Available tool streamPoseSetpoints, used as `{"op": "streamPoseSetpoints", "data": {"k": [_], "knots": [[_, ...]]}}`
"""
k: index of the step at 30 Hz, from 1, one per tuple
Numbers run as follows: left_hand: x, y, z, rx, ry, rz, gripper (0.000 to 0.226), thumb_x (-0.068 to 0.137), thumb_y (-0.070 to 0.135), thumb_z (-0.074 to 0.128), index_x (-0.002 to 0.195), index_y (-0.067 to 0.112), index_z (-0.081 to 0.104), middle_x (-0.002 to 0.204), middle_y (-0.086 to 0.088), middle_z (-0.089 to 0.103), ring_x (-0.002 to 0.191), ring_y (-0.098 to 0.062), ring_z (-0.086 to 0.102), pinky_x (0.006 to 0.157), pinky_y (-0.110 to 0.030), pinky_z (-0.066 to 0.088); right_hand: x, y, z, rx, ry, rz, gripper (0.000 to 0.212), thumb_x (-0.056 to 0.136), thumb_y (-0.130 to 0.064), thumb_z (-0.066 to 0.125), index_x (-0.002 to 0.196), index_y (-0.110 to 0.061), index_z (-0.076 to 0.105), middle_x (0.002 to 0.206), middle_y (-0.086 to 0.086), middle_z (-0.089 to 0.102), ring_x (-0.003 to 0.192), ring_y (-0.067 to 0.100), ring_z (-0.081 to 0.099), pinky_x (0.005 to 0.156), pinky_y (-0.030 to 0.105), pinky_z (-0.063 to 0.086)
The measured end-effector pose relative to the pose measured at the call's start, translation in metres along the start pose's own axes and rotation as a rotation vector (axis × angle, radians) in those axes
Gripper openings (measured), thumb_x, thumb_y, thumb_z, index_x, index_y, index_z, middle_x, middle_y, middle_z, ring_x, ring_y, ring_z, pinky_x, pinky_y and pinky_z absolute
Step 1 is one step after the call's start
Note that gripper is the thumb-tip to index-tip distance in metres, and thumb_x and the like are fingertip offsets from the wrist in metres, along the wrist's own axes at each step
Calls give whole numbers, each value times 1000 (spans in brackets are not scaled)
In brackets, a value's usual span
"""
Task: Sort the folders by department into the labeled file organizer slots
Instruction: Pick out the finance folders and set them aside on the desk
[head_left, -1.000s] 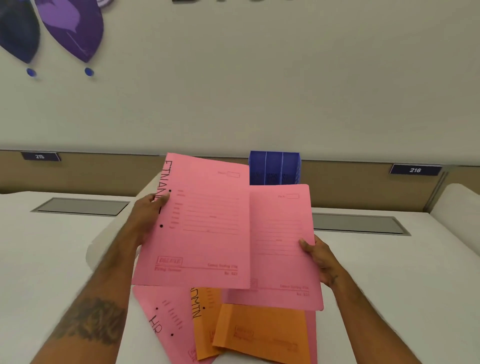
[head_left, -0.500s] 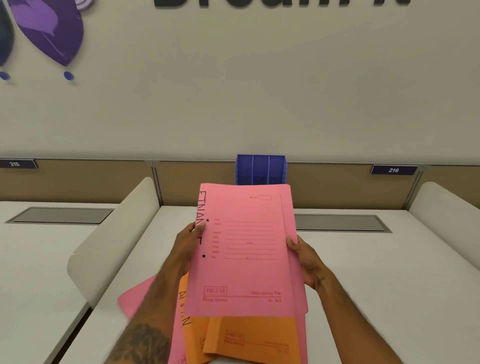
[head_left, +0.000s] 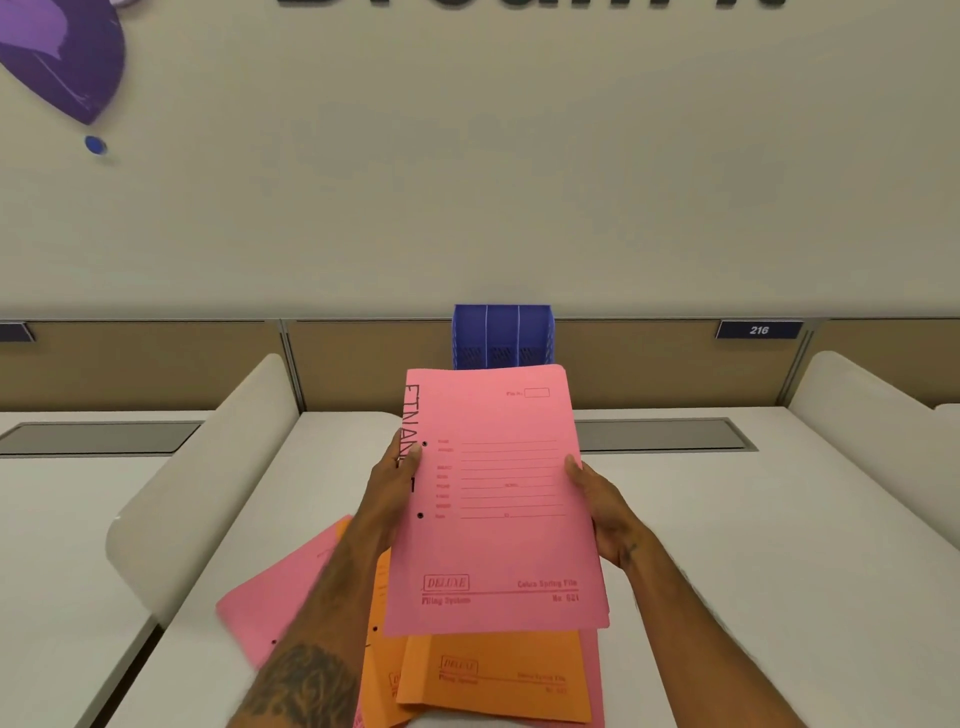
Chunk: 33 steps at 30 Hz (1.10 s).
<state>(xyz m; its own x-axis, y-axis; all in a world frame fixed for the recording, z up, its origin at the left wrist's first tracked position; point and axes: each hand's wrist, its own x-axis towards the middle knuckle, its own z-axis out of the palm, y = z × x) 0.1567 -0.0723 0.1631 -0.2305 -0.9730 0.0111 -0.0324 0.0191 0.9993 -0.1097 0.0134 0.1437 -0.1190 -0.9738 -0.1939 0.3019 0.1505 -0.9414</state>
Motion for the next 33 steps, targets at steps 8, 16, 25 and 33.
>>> {"op": "streamPoseSetpoints", "data": {"k": [8, 16, 25, 33], "knots": [[2, 0, 13, 50, -9, -13, 26, 105, 39, 41, 122, 33, 60, 105, 0, 76, 87, -19, 75, 73, -39, 62, -4, -1, -9, 3, 92, -47, 34, 98, -31, 54, 127, -14, 57, 118, 15, 69, 107, 39, 65, 90, 59, 52], [0, -10, 62, 65, -40, -79, 33, 104, 43, 42, 113, 21, 64, 98, -6, 76, 83, -26, 75, 67, -37, 60, -26, -2, -50, -78, 209, -46, 31, 100, -34, 51, 124, -17, 59, 112, 13, 71, 99, 37, 69, 84, 56, 56], [-8, -20, 171, 18, -145, -130, 33, 102, 43, 47, 121, 19, 62, 106, -4, 74, 93, -22, 73, 71, -36, 60, -61, -14, -157, -168, 318, -28, 33, 100, -34, 51, 123, -13, 60, 109, 13, 72, 97, 36, 70, 84, 55, 56], [-15, -43, 301, 102, -289, -234, 31, 100, 37, 54, 126, 21, 60, 111, -3, 74, 100, -22, 71, 79, -39, 56, -91, -29, -299, -216, 356, 35, 34, 101, -37, 48, 118, -12, 63, 103, 11, 74, 92, 34, 71, 80, 48, 58]]}}
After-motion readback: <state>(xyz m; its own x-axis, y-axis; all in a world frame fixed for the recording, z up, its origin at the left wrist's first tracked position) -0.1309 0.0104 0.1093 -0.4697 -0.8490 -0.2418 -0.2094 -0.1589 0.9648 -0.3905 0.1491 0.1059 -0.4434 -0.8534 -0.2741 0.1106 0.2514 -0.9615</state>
